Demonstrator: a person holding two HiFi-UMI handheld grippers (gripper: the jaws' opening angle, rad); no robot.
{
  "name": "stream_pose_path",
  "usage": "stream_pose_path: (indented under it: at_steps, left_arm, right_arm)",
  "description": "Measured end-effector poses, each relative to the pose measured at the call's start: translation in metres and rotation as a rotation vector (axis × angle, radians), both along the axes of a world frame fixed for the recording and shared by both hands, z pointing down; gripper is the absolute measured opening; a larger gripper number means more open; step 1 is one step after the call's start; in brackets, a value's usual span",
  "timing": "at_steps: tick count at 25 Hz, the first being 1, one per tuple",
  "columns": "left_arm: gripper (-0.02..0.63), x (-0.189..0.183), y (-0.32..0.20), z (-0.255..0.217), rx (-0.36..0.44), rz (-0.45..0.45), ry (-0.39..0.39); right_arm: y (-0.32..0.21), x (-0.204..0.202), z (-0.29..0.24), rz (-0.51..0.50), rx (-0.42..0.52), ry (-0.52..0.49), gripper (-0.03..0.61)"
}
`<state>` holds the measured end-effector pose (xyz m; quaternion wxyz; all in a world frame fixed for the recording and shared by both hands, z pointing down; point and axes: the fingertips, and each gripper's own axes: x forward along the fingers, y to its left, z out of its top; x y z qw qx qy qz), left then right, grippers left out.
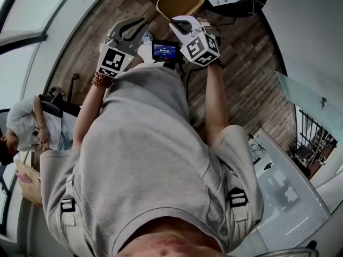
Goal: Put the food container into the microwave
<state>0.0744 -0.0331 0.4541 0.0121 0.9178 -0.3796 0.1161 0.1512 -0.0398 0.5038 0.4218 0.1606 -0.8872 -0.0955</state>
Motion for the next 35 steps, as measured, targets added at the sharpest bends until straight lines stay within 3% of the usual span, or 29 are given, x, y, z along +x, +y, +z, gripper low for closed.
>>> stream_pose_path:
  at_steps: [4, 17, 28, 35]
  left_arm:
    - [0.046, -0.002, -0.006, 0.002, 0.0, -0.011, 0.005]
    - [0.046, 0.04, -0.083, 0.016, -0.018, -0.037, -0.004]
    - [0.046, 0.051, -0.131, 0.01, -0.003, -0.166, -0.024]
    - [0.046, 0.049, -0.139, 0.016, -0.004, -0.199, 0.005]
  right_arm:
    - [-0.006, -0.003, 0.002, -0.013, -0.004, 0.002, 0.038]
    - [-0.085, 0.034, 0.017, -0.033, -0.032, -0.023, 0.038]
    - [-0.149, 0.041, 0.024, -0.138, -0.046, -0.058, 0.038]
    - [-0.181, 0.038, 0.038, -0.106, -0.077, -0.089, 0.038]
